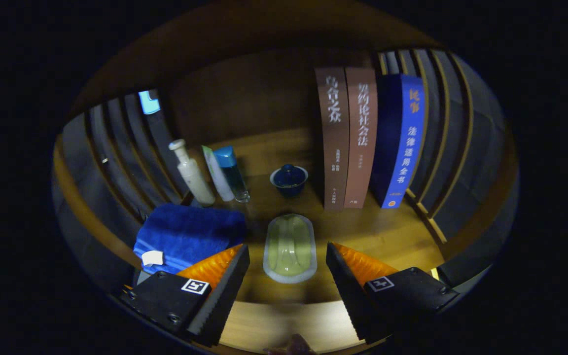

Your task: Pull open the drawer, take out the items inside it, and place them on the countertop above the cabinet.

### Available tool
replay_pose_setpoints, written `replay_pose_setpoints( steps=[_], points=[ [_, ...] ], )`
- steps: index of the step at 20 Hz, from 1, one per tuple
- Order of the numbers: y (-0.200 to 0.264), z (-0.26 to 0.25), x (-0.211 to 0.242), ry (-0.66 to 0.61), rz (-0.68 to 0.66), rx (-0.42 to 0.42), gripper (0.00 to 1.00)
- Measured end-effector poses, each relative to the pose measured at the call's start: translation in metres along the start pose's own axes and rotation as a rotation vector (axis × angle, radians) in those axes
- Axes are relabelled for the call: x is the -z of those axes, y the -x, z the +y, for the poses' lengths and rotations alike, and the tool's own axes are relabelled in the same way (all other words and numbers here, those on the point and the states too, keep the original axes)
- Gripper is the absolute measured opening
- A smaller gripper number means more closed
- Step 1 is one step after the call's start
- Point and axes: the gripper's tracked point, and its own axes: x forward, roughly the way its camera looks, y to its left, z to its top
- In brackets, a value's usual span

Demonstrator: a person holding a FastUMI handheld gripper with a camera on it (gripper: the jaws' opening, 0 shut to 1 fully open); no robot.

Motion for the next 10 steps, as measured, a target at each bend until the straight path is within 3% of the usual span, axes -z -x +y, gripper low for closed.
replay_pose_setpoints(
  steps=[6,10],
  points=[
    [0.117,0.021,0.025,0.076,-0.272,-0.065,0.99],
    [0.164,0.026,0.079,0.049,-0.326,-0.093,0.99]
  ],
)
